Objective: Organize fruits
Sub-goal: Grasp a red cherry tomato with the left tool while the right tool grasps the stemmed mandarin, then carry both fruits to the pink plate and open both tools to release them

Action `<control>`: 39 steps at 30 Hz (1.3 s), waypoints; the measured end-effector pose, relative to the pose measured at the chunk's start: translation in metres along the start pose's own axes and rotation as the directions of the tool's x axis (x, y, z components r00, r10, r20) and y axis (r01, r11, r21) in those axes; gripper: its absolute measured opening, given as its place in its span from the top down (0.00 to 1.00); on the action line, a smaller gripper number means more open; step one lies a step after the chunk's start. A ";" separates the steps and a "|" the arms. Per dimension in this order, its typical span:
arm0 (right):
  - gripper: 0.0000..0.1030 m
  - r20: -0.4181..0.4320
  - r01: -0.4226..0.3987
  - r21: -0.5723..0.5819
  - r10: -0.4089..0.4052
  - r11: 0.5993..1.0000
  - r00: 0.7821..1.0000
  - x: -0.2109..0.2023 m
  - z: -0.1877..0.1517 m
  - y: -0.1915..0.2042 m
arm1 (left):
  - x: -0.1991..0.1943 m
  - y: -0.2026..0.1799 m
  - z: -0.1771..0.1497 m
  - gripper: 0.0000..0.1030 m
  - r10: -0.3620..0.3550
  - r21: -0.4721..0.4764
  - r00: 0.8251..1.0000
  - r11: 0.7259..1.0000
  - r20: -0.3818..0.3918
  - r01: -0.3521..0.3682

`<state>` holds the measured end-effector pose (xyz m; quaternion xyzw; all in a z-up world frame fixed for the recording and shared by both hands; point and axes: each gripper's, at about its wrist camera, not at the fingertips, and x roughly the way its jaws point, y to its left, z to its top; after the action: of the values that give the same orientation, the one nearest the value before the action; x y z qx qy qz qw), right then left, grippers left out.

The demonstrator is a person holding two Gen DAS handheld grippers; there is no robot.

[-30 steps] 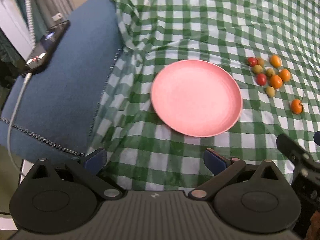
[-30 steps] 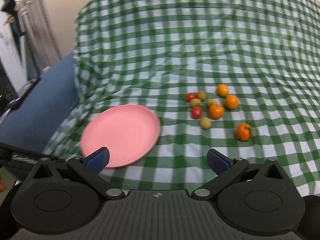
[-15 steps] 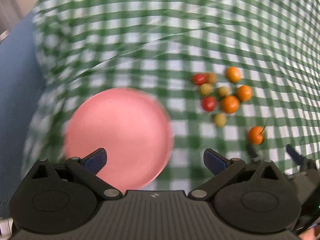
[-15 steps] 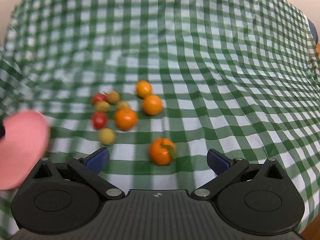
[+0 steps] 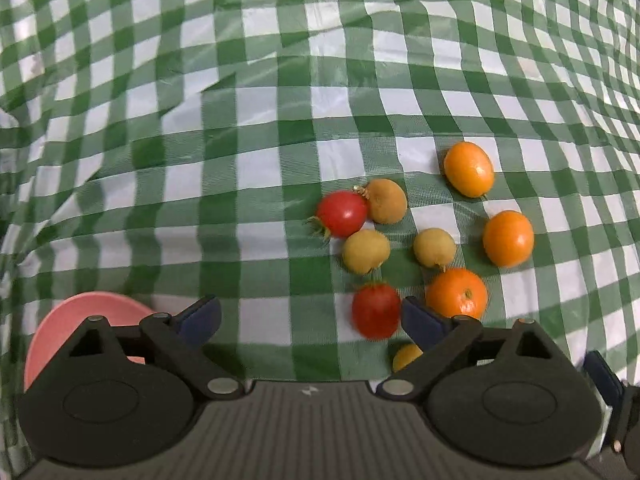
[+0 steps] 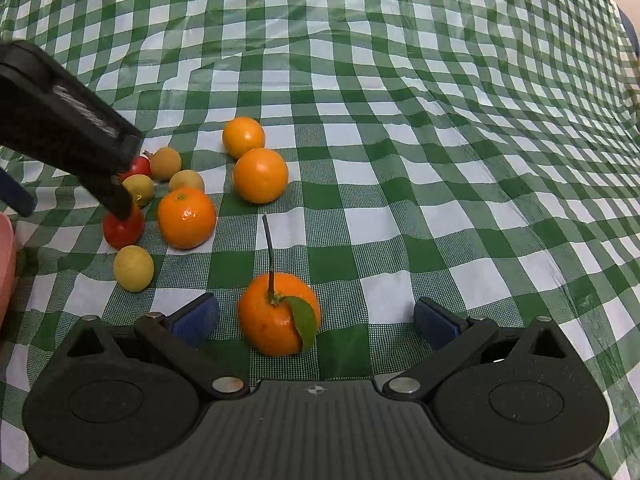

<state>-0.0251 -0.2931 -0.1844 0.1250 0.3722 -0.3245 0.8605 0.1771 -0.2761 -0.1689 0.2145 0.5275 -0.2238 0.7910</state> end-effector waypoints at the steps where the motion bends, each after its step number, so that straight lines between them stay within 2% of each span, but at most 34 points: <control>1: 0.00 0.002 0.000 0.000 0.000 1.000 1.000 0.000 -0.001 0.000 | 0.005 -0.001 0.001 0.05 0.001 0.001 1.000 1.000 -0.004 -0.001; 3: 0.00 0.011 0.008 -0.003 -0.008 1.000 1.000 0.000 -0.002 0.002 | 0.011 -0.004 0.002 0.08 0.000 0.000 1.000 1.000 -0.015 0.000; 5: 0.00 0.007 0.008 -0.021 -0.008 1.000 1.000 0.003 0.000 0.001 | 0.014 -0.006 0.003 0.25 -0.013 -0.006 1.000 1.000 -0.028 0.013; 6: 0.00 0.003 0.003 -0.025 -0.003 1.000 1.000 0.004 -0.001 0.002 | 0.015 -0.006 0.003 0.39 -0.029 -0.016 0.999 0.999 -0.043 0.029; 7: 0.01 -0.003 -0.004 -0.036 0.004 0.999 1.000 0.001 0.000 -0.002 | 0.017 -0.004 0.003 0.49 -0.052 -0.030 0.997 0.998 -0.051 0.051; 8: 0.02 -0.008 -0.007 -0.046 0.007 0.999 1.000 -0.003 0.000 -0.004 | 0.016 -0.003 0.004 0.54 -0.067 -0.046 0.996 0.997 -0.050 0.065; 9: 0.13 -0.004 -0.017 -0.050 0.017 0.999 1.000 -0.005 0.000 -0.004 | 0.016 -0.003 0.004 0.68 -0.084 -0.051 0.995 0.995 -0.045 0.081; 10: 0.23 0.012 -0.024 -0.055 0.025 0.998 1.000 -0.011 -0.002 -0.002 | 0.016 -0.003 0.005 0.68 -0.089 -0.046 0.995 0.995 -0.043 0.087; 11: 0.45 0.030 -0.021 -0.070 0.023 0.997 0.999 -0.014 -0.002 0.000 | 0.017 -0.002 0.005 0.68 -0.093 -0.040 0.995 0.995 -0.040 0.092; 12: 0.62 0.044 -0.027 -0.097 0.031 0.995 0.999 -0.017 -0.002 0.003 | 0.017 -0.002 0.005 0.68 -0.099 -0.039 0.994 0.994 -0.033 0.098; 15: 0.63 0.059 -0.019 -0.128 0.027 0.992 0.998 -0.019 -0.001 0.006 | 0.014 0.002 0.004 0.68 -0.133 -0.052 0.991 0.990 -0.033 0.131; 20: 0.63 0.101 -0.003 -0.032 0.007 0.999 0.995 -0.025 0.005 -0.010 | -0.007 0.022 0.000 0.68 -0.165 -0.084 0.986 0.983 -0.002 0.164; 24: 0.63 0.110 -0.020 -0.005 0.020 1.000 0.994 -0.028 0.005 -0.014 | -0.033 0.030 -0.008 0.68 -0.179 -0.081 0.984 0.980 0.023 0.180; 27: 0.63 0.112 -0.050 -0.009 0.051 0.999 0.992 -0.031 0.007 -0.014 | -0.056 0.041 -0.025 0.68 -0.177 -0.091 0.984 0.980 0.034 0.180; 32: 0.63 0.099 -0.056 -0.012 0.057 0.998 0.994 -0.031 0.000 -0.004 | -0.093 0.073 -0.068 0.68 -0.150 -0.163 0.988 0.975 0.021 0.152; 35: 0.63 0.092 -0.063 -0.017 0.064 0.998 0.994 -0.051 -0.001 0.004 | -0.111 0.096 -0.095 0.68 -0.134 -0.205 0.991 0.970 0.007 0.133; 39: 0.63 0.087 -0.126 -0.032 0.129 0.991 0.988 -0.086 -0.006 0.020 | -0.132 0.125 -0.129 0.68 -0.101 -0.228 0.995 0.968 0.009 0.101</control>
<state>-0.0595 -0.2354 -0.1269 0.1228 0.3289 -0.2692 0.8968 0.1090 -0.0844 -0.0785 0.0953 0.5609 -0.2014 0.7974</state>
